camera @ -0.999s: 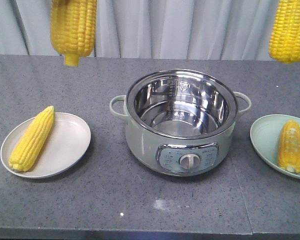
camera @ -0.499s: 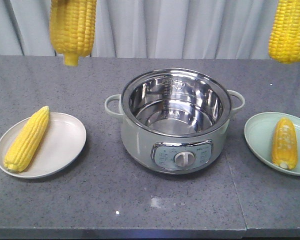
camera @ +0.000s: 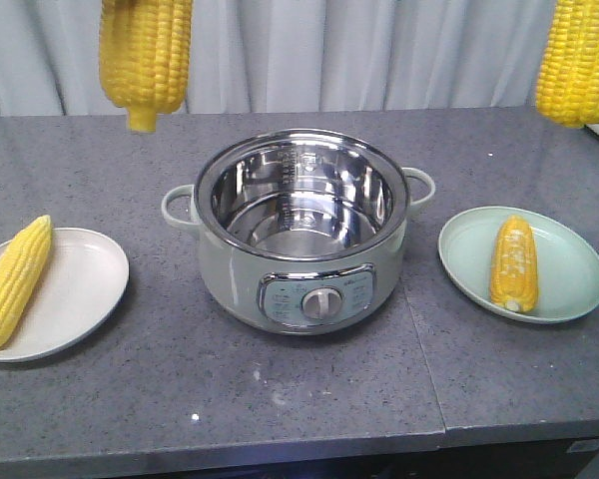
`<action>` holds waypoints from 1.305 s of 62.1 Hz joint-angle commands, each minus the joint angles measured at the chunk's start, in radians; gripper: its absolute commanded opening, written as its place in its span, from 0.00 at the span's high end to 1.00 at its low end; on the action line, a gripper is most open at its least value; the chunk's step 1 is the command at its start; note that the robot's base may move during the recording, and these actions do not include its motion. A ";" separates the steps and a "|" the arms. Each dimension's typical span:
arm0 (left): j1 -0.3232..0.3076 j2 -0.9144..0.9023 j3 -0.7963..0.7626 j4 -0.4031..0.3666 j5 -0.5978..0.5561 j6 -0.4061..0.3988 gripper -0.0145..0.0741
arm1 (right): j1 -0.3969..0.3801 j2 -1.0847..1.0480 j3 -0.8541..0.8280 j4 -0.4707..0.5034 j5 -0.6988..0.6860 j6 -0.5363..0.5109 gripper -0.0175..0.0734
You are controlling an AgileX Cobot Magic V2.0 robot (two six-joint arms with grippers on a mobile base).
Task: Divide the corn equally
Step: 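Turn the base away from the pot toward the other counter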
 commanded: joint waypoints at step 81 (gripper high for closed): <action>-0.001 -0.024 -0.028 -0.012 -0.076 -0.005 0.84 | -0.003 -0.017 -0.028 -0.002 -0.074 -0.008 0.81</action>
